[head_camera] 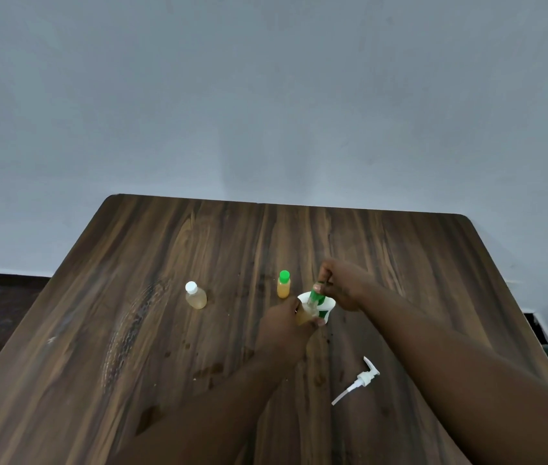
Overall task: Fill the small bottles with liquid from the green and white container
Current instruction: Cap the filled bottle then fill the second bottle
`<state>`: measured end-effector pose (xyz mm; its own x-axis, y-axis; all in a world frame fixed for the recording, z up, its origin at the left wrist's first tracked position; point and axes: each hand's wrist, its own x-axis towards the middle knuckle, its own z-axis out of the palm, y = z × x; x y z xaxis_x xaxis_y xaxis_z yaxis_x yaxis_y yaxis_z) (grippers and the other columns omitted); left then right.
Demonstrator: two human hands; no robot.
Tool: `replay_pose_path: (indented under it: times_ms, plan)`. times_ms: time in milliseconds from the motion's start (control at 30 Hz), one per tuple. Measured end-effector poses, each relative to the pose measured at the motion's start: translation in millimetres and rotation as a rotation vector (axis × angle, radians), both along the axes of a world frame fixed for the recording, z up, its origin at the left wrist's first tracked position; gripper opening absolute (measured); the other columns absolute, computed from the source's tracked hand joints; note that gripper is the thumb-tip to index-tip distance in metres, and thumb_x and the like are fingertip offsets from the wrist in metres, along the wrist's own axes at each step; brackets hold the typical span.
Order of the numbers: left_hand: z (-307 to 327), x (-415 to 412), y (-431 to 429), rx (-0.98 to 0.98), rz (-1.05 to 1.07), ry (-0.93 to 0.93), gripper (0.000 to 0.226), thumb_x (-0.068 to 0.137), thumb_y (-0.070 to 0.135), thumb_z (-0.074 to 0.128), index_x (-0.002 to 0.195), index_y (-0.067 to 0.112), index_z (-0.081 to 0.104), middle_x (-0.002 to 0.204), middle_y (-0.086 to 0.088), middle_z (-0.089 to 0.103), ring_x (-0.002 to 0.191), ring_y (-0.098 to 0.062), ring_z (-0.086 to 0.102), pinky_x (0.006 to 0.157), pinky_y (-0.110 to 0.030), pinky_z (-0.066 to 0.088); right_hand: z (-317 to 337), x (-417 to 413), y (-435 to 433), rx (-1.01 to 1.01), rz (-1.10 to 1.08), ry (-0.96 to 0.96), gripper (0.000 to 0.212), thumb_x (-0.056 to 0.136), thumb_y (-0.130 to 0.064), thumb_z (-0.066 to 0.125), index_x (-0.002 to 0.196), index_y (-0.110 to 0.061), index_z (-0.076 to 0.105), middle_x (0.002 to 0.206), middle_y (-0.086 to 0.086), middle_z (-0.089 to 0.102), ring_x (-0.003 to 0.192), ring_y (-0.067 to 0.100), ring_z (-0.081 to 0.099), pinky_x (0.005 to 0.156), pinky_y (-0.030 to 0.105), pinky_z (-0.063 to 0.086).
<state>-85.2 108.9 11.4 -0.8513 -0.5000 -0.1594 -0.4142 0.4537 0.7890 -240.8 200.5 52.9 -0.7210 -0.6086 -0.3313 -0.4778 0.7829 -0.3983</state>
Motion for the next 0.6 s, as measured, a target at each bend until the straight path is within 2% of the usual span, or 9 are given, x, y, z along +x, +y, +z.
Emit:
replay_pose_path:
  times_ms: [133,233,300,467,600]
  plan:
    - [-2.3,1.7,0.0,-0.011,-0.001,-0.021,0.040,0.080,0.051,0.075,0.113,0.030,0.065,0.095,0.015,0.070,0.083,0.000,0.062,0.063,-0.012,0.039,-1.3,5.4,0.3,0.038,0.012,0.032,0.020,0.090,-0.040,0.064,0.082,-0.028,0.051,0.085,-0.009,0.061,0.091,0.017,0.059,0.095,0.046,0.045]
    - [2.3,1.4,1.0,0.019,0.013,-0.005,0.034,0.081,0.048,0.076,0.110,0.033,0.066,0.084,0.020,0.064,0.075,0.006,0.058,0.057,-0.006,0.034,5.2,1.8,-1.7,0.040,0.014,0.011,0.023,0.089,-0.041,0.067,0.080,-0.029,0.049,0.084,-0.011,0.060,0.092,0.017,0.060,0.093,0.044,0.045]
    - [2.5,0.8,0.4,0.006,0.015,-0.006,0.033,0.081,0.049,0.076,0.106,0.032,0.066,0.083,0.017,0.063,0.075,0.001,0.058,0.056,-0.008,0.033,5.2,0.8,-1.4,0.031,0.015,0.002,0.022,0.088,-0.041,0.067,0.081,-0.028,0.051,0.086,-0.011,0.060,0.092,0.018,0.060,0.094,0.045,0.046]
    - [-1.8,2.5,0.7,0.001,0.005,-0.009,0.040,0.081,0.049,0.075,0.116,0.032,0.065,0.099,0.015,0.071,0.090,-0.004,0.065,0.065,-0.014,0.040,-0.2,3.5,0.3,0.025,0.011,0.004,0.021,0.089,-0.040,0.067,0.080,-0.030,0.050,0.086,-0.011,0.059,0.093,0.017,0.059,0.096,0.048,0.046]
    - [1.0,1.1,0.7,-0.005,0.009,-0.004,0.035,0.081,0.050,0.075,0.105,0.027,0.065,0.089,0.015,0.066,0.078,-0.002,0.059,0.060,-0.013,0.037,2.1,-4.5,0.0,-0.001,0.019,-0.038,0.024,0.085,-0.041,0.071,0.078,-0.029,0.052,0.081,-0.011,0.061,0.090,0.018,0.061,0.094,0.048,0.048]
